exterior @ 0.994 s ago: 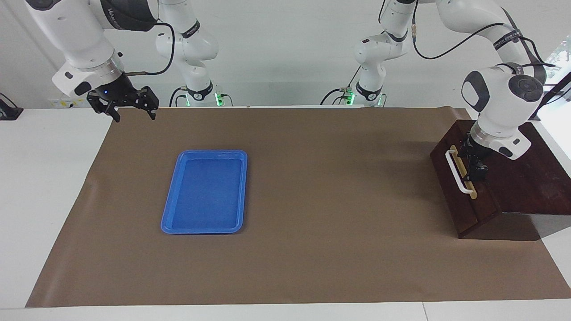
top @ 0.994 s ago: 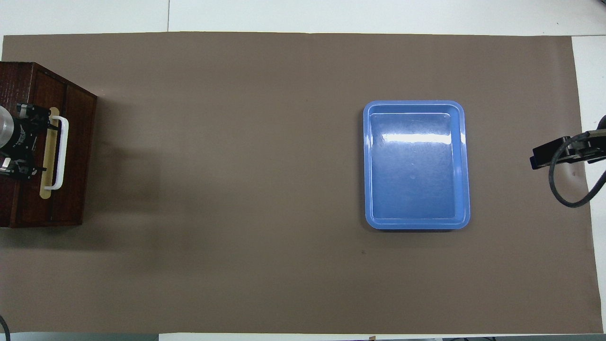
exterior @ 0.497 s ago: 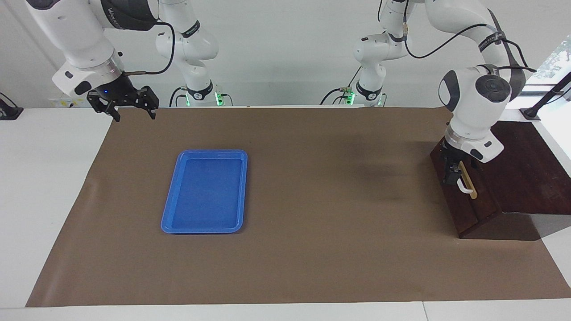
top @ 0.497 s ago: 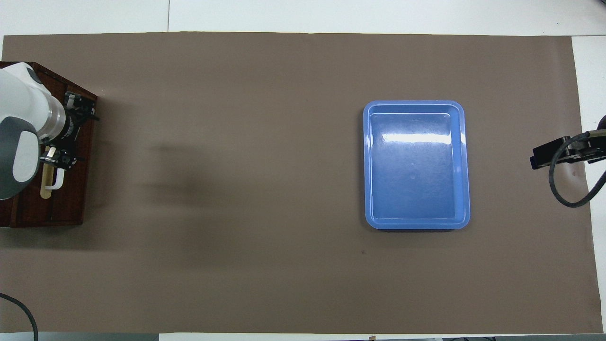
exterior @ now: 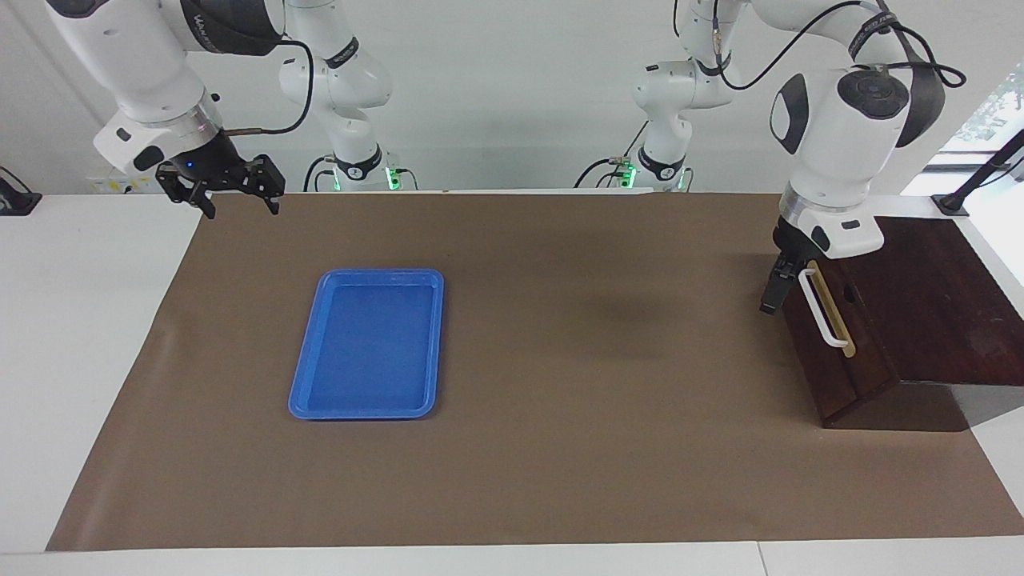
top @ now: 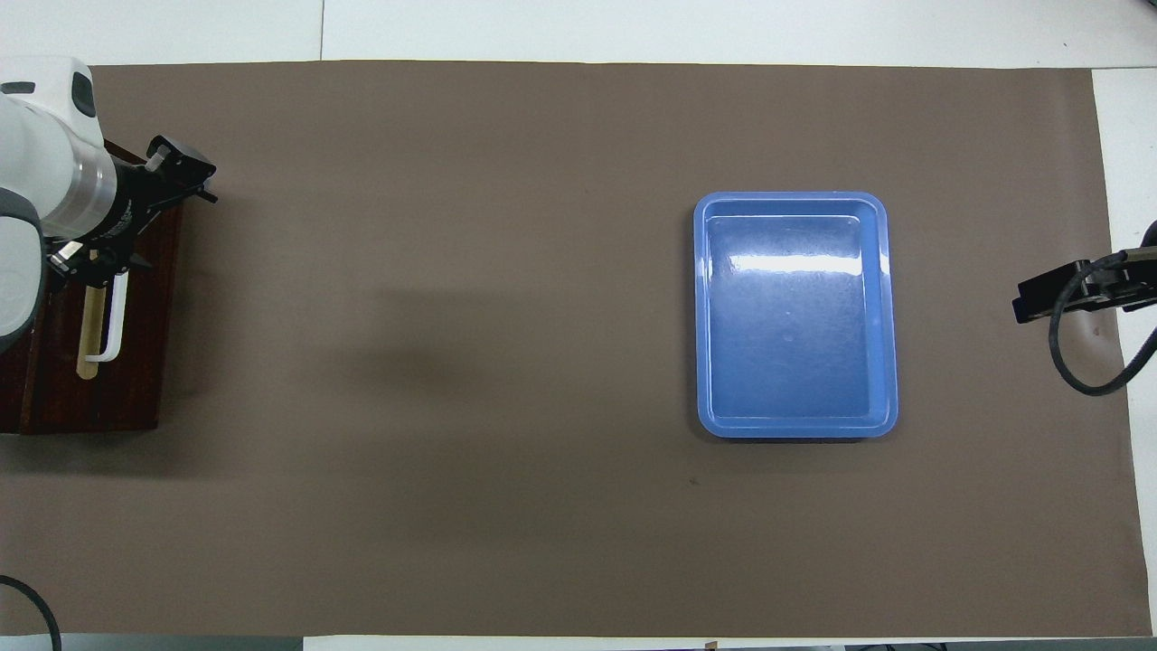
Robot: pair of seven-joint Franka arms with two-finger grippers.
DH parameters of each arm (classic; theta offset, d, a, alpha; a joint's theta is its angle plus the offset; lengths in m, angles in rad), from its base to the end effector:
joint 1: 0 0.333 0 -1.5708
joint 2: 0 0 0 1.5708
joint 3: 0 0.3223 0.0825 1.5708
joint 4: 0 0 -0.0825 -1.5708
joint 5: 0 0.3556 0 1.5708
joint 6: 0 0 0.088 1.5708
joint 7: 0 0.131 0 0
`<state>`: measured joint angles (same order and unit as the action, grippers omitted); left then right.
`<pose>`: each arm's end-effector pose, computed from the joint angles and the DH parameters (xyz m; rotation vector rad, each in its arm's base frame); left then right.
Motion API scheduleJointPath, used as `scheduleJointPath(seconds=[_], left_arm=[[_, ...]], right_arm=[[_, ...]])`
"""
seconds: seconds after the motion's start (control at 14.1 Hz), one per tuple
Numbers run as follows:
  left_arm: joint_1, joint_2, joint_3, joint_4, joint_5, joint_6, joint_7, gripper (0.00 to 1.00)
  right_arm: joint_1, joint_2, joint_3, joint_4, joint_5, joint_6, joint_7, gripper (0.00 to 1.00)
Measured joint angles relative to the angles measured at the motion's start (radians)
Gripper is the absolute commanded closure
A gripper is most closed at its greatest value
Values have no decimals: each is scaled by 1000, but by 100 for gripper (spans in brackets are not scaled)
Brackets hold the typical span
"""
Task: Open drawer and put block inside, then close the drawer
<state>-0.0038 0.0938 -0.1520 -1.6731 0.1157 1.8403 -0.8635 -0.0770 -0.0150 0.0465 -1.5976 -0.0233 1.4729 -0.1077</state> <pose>0.5698 -0.0742 0.5347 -2.9092 -1.0327 -0.1748 0.5070 -0.0185 0.5950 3.1182 0.1188 -0.1735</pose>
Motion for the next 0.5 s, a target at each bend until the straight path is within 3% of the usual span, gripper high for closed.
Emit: scheduleJointPath(seconds=[0.5], left_arm=[[44, -36, 17, 20, -36, -164, 700, 0]], right_arm=[[0, 0, -1, 0, 0, 0, 0, 0]])
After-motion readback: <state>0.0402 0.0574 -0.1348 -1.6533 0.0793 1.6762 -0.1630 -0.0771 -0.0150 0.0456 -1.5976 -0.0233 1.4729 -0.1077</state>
